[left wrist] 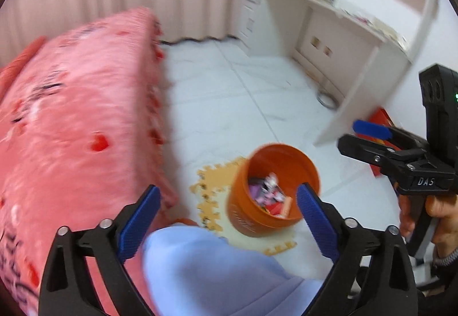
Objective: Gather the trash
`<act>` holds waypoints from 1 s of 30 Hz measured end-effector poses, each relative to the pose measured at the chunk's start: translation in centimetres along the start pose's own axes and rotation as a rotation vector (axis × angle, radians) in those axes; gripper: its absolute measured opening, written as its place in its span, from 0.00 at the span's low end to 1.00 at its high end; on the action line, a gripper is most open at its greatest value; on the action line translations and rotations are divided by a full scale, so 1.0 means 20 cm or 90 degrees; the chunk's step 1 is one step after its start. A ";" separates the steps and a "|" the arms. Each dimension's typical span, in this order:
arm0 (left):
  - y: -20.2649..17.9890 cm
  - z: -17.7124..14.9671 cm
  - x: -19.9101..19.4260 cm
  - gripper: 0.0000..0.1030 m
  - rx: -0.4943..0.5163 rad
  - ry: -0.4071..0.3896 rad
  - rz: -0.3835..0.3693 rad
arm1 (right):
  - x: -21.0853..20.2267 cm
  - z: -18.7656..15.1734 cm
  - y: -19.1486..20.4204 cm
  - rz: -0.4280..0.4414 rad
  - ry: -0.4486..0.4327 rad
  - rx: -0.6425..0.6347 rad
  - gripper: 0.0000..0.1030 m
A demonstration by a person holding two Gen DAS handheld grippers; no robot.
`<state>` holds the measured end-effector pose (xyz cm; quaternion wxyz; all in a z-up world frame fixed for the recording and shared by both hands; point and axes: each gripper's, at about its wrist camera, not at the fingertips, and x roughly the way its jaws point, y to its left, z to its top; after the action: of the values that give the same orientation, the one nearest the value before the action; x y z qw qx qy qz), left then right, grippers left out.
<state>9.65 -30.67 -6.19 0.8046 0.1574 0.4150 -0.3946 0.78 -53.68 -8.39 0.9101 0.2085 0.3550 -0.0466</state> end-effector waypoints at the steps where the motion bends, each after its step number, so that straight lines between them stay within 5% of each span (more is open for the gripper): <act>1: 0.03 -0.02 -0.04 0.92 -0.013 -0.009 0.014 | 0.00 0.00 0.06 0.010 -0.003 -0.008 0.95; 9: 0.28 -0.26 -0.37 0.92 -0.129 -0.068 0.142 | 0.04 -0.02 0.53 0.081 0.001 -0.082 0.95; 16: 0.44 -0.51 -0.62 0.92 -0.234 -0.107 0.208 | 0.05 -0.07 0.97 0.147 -0.012 -0.151 0.95; 23: 0.55 -0.74 -0.84 0.92 -0.328 -0.144 0.288 | 0.00 -0.18 1.26 0.162 -0.060 -0.172 0.95; 30: 0.63 -0.89 -0.95 0.95 -0.373 -0.156 0.344 | 0.00 -0.33 1.48 0.203 -0.032 -0.248 0.95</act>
<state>3.03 -2.71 -2.77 0.9334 -0.0232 0.3545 -0.0500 3.54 -24.08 -2.58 0.9376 0.0811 0.2970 0.1615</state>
